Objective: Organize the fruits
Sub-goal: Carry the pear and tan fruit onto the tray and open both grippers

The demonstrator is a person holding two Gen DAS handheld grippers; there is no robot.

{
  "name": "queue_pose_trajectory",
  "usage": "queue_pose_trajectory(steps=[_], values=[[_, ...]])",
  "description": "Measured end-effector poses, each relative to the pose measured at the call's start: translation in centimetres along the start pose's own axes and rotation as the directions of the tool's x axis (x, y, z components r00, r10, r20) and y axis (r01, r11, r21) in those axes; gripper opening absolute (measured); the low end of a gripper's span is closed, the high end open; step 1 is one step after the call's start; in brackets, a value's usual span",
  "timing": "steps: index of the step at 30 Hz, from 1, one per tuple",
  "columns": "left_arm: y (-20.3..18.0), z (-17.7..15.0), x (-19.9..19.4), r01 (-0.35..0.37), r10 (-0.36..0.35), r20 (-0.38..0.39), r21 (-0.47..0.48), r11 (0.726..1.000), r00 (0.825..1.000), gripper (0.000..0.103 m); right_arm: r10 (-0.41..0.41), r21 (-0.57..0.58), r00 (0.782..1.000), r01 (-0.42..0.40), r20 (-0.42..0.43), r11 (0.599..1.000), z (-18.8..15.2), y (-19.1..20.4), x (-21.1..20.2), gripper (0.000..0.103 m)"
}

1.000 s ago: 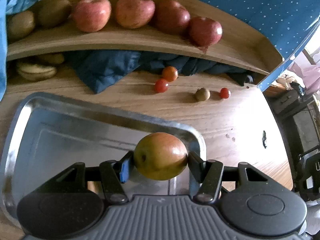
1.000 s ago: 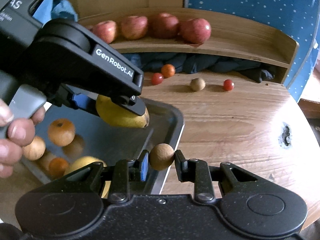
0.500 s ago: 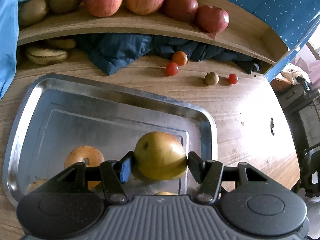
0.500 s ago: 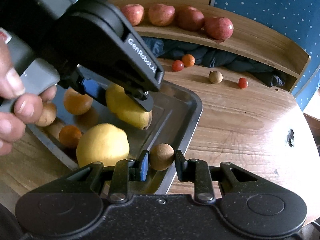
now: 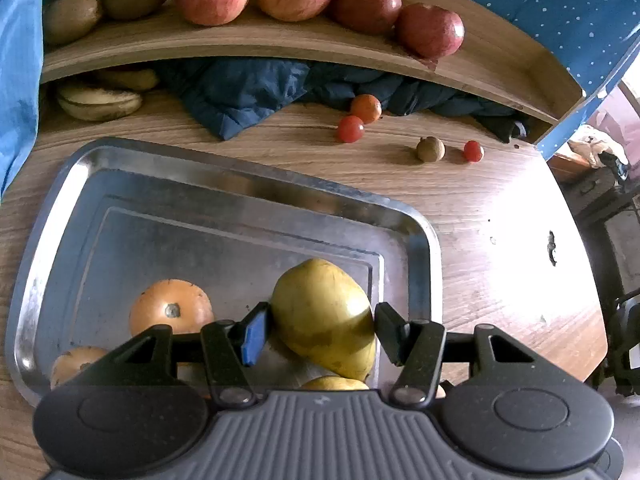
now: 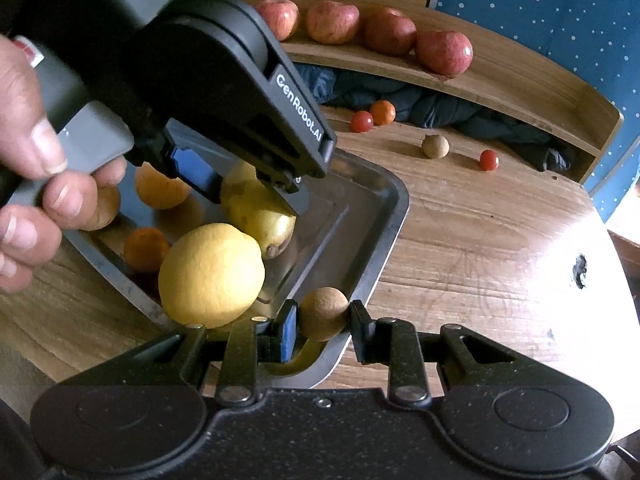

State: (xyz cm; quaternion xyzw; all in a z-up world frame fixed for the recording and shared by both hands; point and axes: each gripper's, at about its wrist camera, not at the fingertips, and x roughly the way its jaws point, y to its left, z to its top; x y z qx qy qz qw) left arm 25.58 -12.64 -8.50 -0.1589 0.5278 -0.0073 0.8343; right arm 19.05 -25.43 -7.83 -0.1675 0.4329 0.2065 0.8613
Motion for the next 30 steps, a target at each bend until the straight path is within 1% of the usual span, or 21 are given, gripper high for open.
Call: queue_pose_trajectory(steps=[6,10,11,13,15,16,20,21,22,24,27,30], values=[[-0.1,0.0,-0.4,-0.006,0.006,0.010,0.012,1.000,1.000,0.061,-0.002,-0.001,1.000,0.002,0.006,1.000,-0.2,0.2,-0.2,0.030],[-0.2,-0.2,-1.0,-0.014,0.013,0.026,0.020,1.000,1.000,0.068,-0.002,0.006,1.000,0.002,0.018,1.000,-0.4,0.2,-0.7,0.031],[-0.1,-0.3,-1.2,-0.015,0.015,0.028,0.017,1.000,1.000,0.069,-0.002,0.011,1.000,0.002,0.023,1.000,-0.4,0.2,-0.9,0.033],[0.1,-0.5,-1.6,-0.012,0.012,0.032,0.014,1.000,0.999,0.075,-0.002,0.019,0.999,0.001,0.032,1.000,-0.3,0.2,-1.2,0.038],[0.2,-0.7,-2.1,-0.010,0.010,0.042,0.013,1.000,0.999,0.079,-0.001,0.030,0.999,0.000,0.041,1.000,-0.4,0.2,-1.6,0.047],[0.3,-0.8,-2.4,-0.010,0.010,0.049,0.015,1.000,0.999,0.082,-0.002,0.035,0.999,0.001,0.045,0.999,-0.4,0.1,-1.8,0.049],[0.5,-1.2,-3.8,-0.001,0.000,0.067,0.018,1.000,0.998,0.088,0.003,0.060,0.998,-0.006,0.059,0.998,-0.5,-0.1,-2.5,0.062],[0.6,-1.4,-4.3,0.001,-0.003,0.072,0.021,1.000,0.997,0.092,0.007,0.068,0.998,-0.011,0.062,0.998,-0.6,-0.2,-2.7,0.066],[0.7,-1.5,-4.6,0.004,-0.005,0.075,0.023,1.000,0.997,0.096,0.010,0.073,0.998,-0.014,0.064,0.997,-0.6,-0.2,-2.9,0.067],[0.8,-1.8,-5.5,0.010,-0.013,0.083,0.033,0.999,0.996,0.100,0.011,0.082,0.997,-0.017,0.072,0.996,-0.6,-0.1,-3.3,0.074],[1.2,-2.3,-6.6,0.020,-0.025,0.075,0.063,0.998,0.997,0.102,0.017,0.089,0.996,-0.025,0.085,0.996,-0.6,0.0,-4.0,0.082],[2.0,-3.1,-7.7,0.008,-0.015,0.067,0.092,0.996,0.998,0.102,0.023,0.091,0.995,-0.032,0.097,0.995,-0.6,0.1,-4.6,0.087]])
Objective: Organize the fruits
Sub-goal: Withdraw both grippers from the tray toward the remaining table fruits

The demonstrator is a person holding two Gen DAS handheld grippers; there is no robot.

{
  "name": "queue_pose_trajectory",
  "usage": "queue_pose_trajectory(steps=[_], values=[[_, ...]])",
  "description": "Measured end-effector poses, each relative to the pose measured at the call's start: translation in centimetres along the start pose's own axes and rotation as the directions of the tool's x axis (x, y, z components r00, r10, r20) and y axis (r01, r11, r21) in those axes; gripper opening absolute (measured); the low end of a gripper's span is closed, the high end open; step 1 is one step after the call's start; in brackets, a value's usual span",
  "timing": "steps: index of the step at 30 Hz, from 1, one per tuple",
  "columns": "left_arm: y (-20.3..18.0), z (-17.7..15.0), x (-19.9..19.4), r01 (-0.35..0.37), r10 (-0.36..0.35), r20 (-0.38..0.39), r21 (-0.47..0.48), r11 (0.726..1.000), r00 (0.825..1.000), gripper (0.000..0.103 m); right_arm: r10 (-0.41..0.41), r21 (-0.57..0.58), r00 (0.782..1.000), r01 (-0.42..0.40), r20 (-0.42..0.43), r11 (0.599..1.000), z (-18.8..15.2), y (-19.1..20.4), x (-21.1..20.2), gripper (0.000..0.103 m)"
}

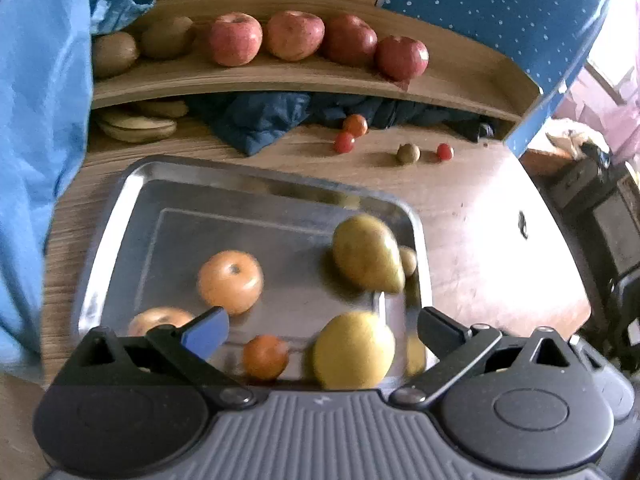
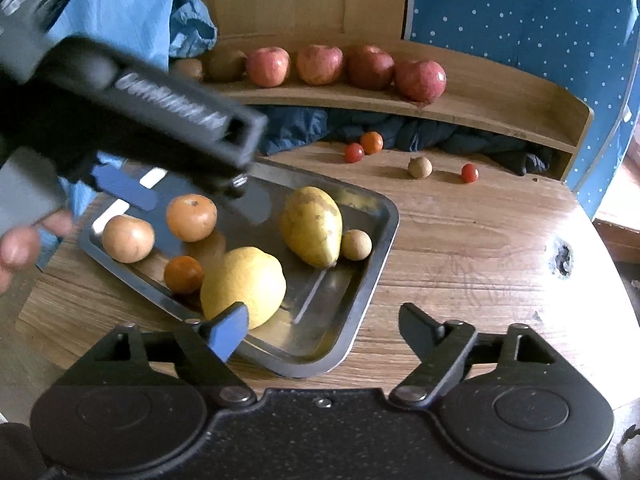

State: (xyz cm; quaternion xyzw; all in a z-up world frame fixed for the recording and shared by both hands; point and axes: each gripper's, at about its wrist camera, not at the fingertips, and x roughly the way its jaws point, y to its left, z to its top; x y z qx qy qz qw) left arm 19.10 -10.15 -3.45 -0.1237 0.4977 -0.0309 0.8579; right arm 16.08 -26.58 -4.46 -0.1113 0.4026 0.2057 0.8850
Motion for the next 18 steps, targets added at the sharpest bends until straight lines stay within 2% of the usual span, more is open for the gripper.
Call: queue_pose_trajectory(steps=[10,18], values=[[2.5,-3.0,-2.1,-0.083,0.087,-0.066,0.067,0.994,0.994,0.102,0.048,0.017,0.999,-0.048,-0.021,0.999,-0.5,0.6,-1.0,0.099],[4.7,-4.6,-1.8,-0.185,0.194,-0.144,0.077,0.980,0.970,0.102,0.091,-0.010,0.993,-0.092,-0.073,0.996,-0.6,1.7,-0.3,0.102]])
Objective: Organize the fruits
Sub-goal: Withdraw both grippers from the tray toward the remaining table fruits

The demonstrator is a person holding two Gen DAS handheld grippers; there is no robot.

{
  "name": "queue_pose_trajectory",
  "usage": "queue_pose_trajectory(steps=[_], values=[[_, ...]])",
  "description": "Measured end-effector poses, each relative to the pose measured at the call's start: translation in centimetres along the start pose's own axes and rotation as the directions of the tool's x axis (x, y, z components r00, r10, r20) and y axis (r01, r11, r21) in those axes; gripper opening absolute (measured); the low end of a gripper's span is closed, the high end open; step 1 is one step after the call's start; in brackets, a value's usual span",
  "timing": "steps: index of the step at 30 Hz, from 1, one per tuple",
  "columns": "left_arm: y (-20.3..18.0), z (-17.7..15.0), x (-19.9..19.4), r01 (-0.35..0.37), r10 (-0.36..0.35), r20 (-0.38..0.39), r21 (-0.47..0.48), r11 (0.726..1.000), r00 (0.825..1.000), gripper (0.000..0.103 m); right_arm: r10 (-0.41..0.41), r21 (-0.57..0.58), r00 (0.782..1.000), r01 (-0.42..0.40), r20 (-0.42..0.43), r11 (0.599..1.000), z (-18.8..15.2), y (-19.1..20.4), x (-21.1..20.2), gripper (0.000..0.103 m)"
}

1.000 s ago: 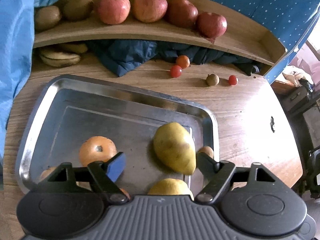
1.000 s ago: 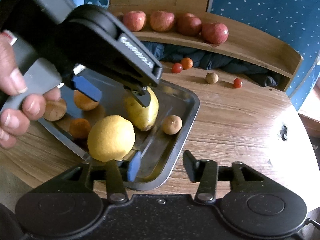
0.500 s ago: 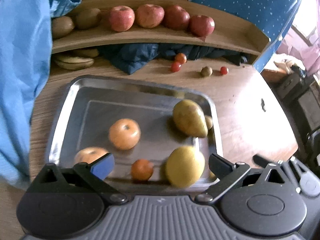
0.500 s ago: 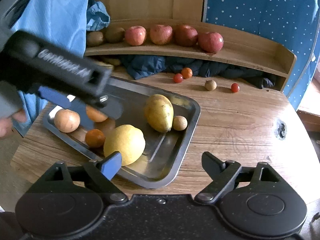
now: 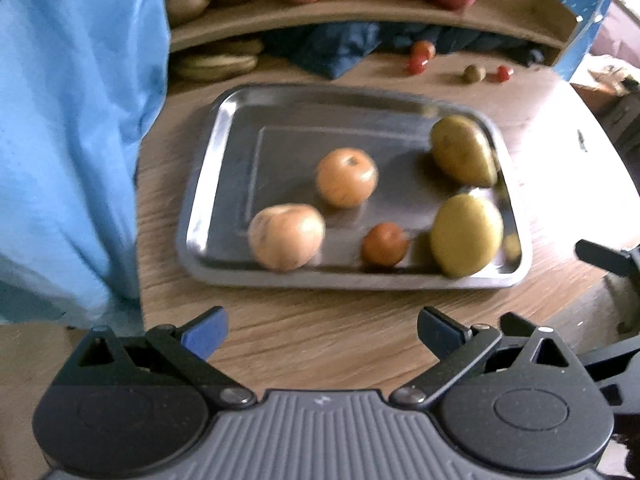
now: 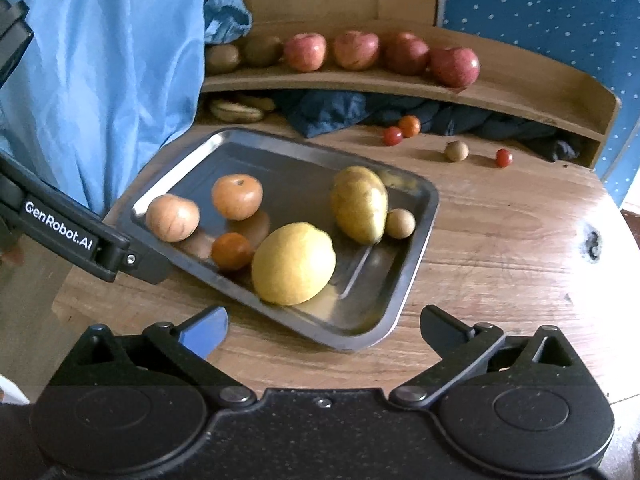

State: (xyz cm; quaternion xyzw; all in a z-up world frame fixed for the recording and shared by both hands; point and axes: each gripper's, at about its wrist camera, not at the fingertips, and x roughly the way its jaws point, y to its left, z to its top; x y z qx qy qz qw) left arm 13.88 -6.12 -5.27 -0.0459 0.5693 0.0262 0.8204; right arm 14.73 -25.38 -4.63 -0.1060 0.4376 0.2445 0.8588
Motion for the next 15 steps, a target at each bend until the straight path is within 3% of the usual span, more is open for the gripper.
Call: queue_pose_trajectory(steps=[8,15], values=[[1.0,1.0,0.9,-0.062,0.061,-0.030,-0.003,0.998,0.998,0.102,0.004,0.026,1.000,-0.004,-0.028,1.000,0.9,-0.8,1.4,0.102],[0.5,4.1,1.5,-0.058,0.059,-0.018,0.019,0.998,0.998,0.102,-0.007,0.053,1.000,0.007,-0.011,0.999,2.4,-2.3,2.4,0.102]])
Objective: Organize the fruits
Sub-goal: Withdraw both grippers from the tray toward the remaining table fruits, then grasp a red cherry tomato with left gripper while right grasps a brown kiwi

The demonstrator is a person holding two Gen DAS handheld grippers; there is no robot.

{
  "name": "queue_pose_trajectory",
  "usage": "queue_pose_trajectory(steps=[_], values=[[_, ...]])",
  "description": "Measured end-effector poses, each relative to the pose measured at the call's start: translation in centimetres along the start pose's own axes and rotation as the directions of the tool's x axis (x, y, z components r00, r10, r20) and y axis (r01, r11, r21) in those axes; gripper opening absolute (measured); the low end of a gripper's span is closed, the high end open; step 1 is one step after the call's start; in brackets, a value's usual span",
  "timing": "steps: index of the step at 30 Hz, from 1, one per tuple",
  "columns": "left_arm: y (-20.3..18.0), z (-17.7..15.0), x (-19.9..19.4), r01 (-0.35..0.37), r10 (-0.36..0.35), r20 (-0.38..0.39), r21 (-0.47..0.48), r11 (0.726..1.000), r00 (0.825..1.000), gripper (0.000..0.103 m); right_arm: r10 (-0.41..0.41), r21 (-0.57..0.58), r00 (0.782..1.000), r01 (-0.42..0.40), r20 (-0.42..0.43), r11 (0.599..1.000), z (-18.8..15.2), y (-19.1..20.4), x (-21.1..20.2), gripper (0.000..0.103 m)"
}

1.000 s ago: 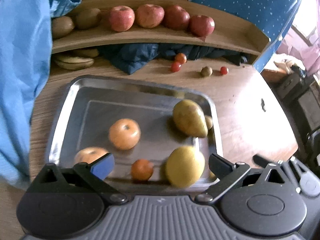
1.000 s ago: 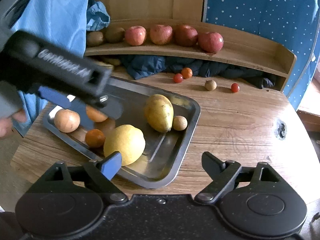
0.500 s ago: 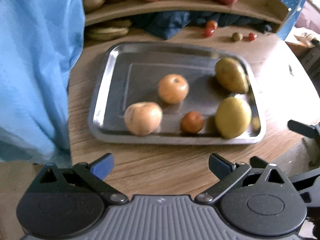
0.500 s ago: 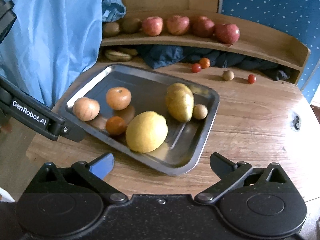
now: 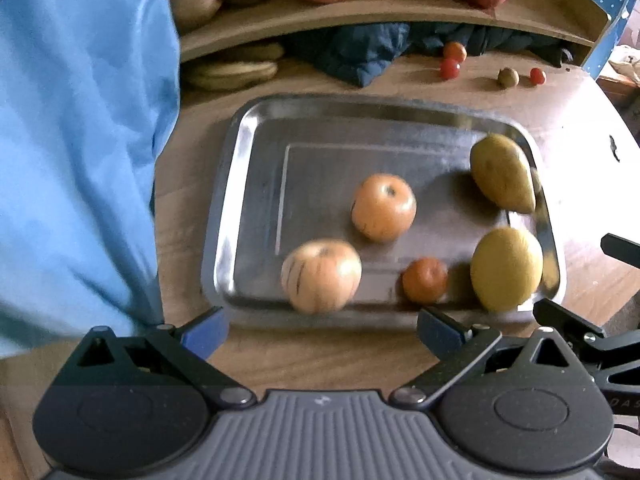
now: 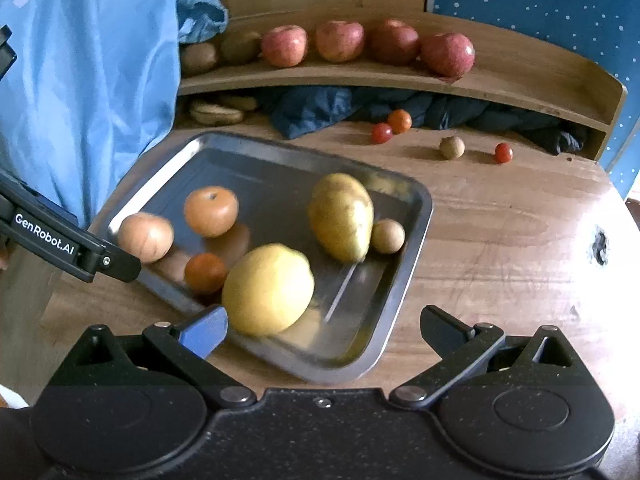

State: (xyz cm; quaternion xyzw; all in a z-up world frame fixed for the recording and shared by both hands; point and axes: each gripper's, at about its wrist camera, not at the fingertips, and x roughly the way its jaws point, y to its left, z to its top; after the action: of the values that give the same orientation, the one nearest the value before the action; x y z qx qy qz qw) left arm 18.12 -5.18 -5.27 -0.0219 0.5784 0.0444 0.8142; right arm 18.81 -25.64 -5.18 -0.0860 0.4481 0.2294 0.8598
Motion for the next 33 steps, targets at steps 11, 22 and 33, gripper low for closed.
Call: queue_pose_trajectory(steps=[11,22,33], values=[[-2.6,5.1,1.1,0.038,-0.041,0.056,0.055,0.998,0.998,0.102,-0.047,0.078,0.997,0.042,0.067,0.996,2.8,-2.7,1.3,0.102],[-5.1,10.7,3.5,0.119,-0.127,0.088,0.096,0.988,0.988,0.102,-0.160,0.146,0.982,0.144,0.098,0.979,5.2,-5.1,3.2,0.102],[-7.0,16.1,6.7,0.182,-0.192,0.125,0.086,0.979,0.973,0.102,-0.237,0.136,0.970,0.227,0.062,0.964,7.7,-8.1,6.2,0.102]])
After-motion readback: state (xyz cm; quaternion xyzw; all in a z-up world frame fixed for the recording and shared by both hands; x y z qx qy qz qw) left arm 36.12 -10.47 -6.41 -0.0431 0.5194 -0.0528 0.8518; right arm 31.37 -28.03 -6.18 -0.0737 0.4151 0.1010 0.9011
